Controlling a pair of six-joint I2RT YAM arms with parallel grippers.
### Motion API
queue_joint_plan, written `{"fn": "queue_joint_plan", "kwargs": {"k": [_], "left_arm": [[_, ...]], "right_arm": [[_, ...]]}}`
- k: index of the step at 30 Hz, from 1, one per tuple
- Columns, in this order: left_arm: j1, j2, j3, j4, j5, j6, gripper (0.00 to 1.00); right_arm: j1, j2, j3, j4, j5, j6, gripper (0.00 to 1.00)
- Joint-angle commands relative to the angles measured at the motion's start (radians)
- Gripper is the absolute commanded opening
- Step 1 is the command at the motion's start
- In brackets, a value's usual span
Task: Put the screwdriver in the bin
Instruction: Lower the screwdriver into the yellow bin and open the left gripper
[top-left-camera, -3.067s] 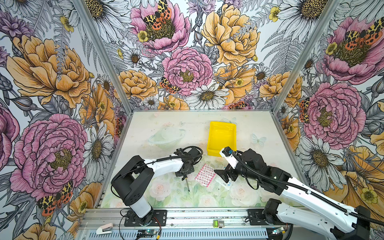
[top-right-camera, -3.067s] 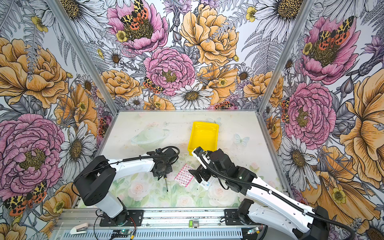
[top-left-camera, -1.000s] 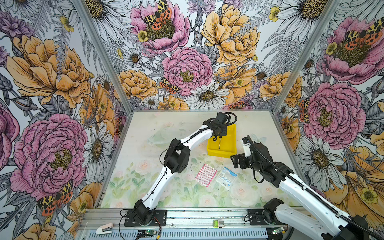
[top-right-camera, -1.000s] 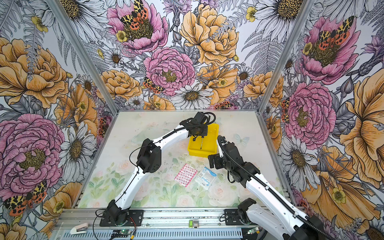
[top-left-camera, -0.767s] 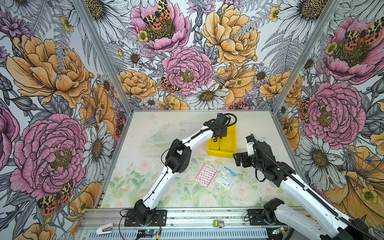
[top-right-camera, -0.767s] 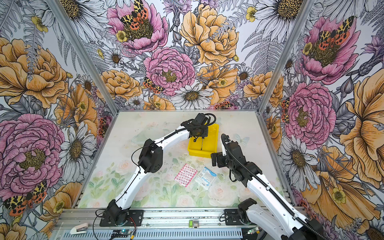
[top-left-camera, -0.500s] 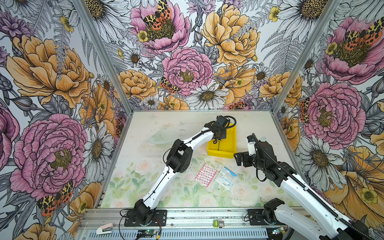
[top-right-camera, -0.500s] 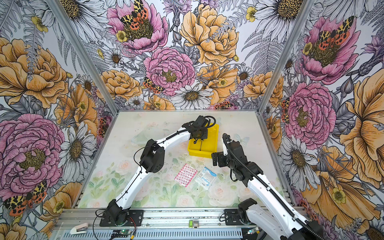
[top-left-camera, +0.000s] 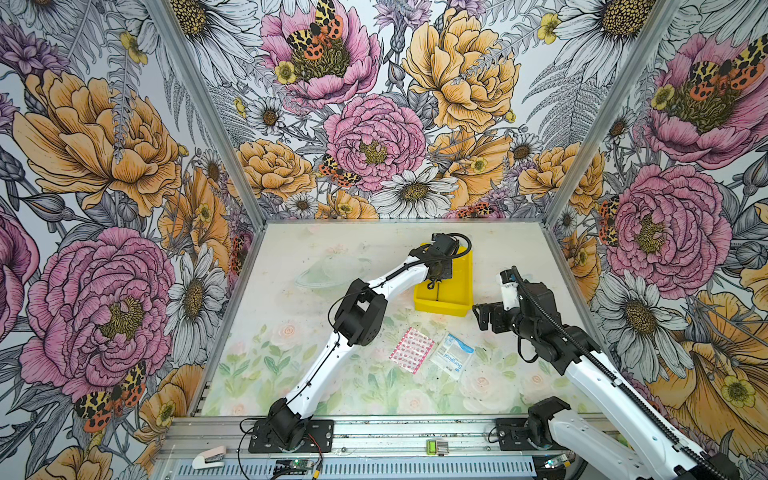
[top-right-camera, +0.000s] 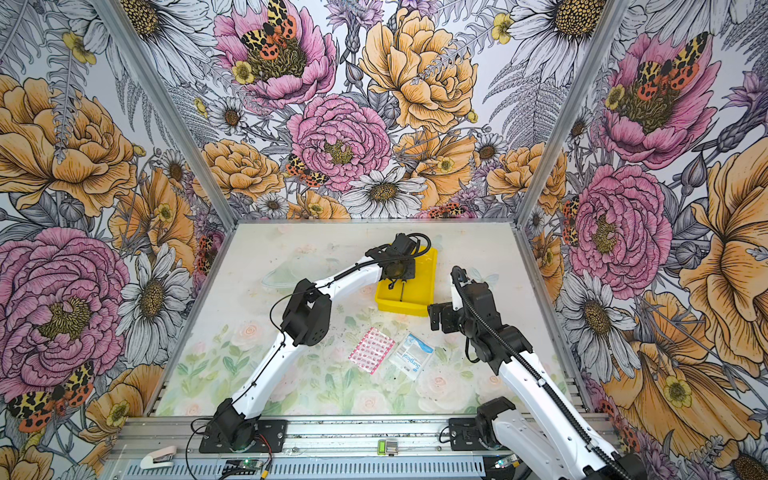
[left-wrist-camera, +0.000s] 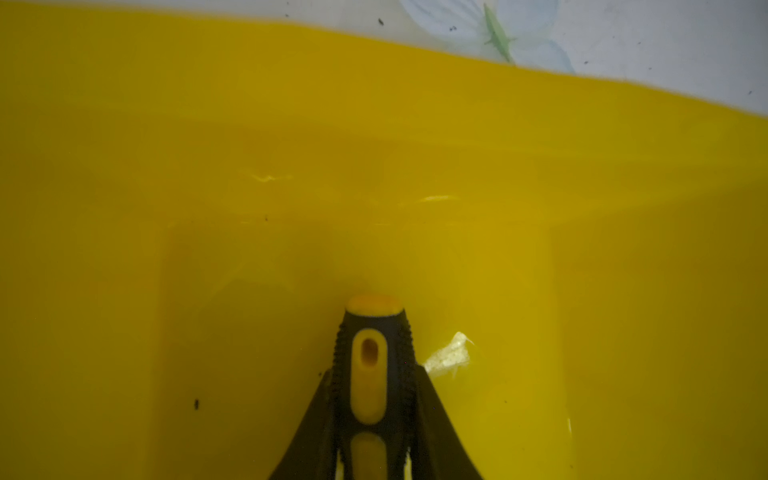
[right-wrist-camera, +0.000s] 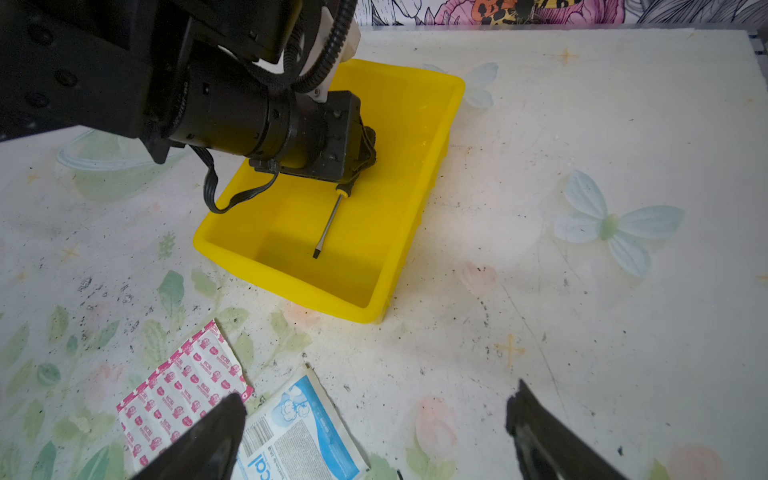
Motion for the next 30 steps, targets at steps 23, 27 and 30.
{"fn": "queue_joint_plan", "kwargs": {"k": [23, 27, 30], "left_arm": [[-0.009, -0.071, 0.045, 0.003, -0.039, 0.008, 0.56], [-0.023, -0.14, 0.005, 0.004, -0.052, 0.032, 0.57], [-0.033, -0.203, -0.049, 0.005, -0.06, 0.057, 0.59]], "right_arm": [[-0.035, -0.08, 0.044, -0.019, -0.008, -0.034, 1.0], [-0.036, -0.096, 0.053, -0.019, 0.006, -0.04, 1.0], [-0.037, -0.097, 0.067, -0.022, 0.023, -0.044, 1.0]]}}
